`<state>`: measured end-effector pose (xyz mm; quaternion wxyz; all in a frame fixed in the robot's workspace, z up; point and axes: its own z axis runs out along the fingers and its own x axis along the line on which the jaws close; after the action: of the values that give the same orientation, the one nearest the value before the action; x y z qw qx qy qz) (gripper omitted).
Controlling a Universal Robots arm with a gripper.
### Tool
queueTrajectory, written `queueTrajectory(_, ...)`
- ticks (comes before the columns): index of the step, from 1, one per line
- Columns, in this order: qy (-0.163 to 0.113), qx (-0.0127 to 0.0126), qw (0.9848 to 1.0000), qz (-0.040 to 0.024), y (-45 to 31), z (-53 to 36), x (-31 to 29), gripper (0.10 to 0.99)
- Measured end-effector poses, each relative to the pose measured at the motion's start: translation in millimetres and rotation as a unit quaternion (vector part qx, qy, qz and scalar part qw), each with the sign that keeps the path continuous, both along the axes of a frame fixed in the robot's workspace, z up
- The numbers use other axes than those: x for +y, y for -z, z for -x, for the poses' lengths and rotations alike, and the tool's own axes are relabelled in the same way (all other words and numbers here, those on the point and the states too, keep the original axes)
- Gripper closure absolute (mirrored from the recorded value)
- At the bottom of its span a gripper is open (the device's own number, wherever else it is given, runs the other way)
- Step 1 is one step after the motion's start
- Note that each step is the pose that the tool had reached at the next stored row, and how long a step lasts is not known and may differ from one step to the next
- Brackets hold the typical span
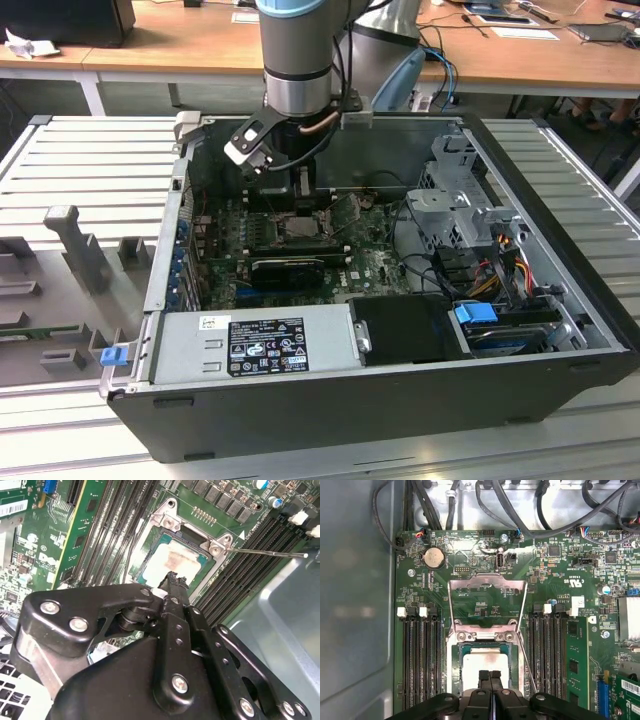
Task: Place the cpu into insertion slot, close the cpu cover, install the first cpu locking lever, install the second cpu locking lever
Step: 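Close the cpu cover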
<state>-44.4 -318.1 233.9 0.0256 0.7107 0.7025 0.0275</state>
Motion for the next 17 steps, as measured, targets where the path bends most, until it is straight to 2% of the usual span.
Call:
queueTrajectory(9, 0.000, 0.0001, 1.0000, 0.0001, -0.9, -7.5, -0.3, 0.980)
queueTrajectory(11, 0.000, 0.0001, 1.0000, 0.0001, -7.3, -7.5, -0.3, 0.980)
queueTrajectory(14, 0.000, 0.0001, 1.0000, 0.0001, -8.1, -11.1, -0.3, 0.980)
queueTrajectory(17, 0.000, 0.0001, 1.0000, 0.0001, -14.3, -11.2, -0.2, 0.980)
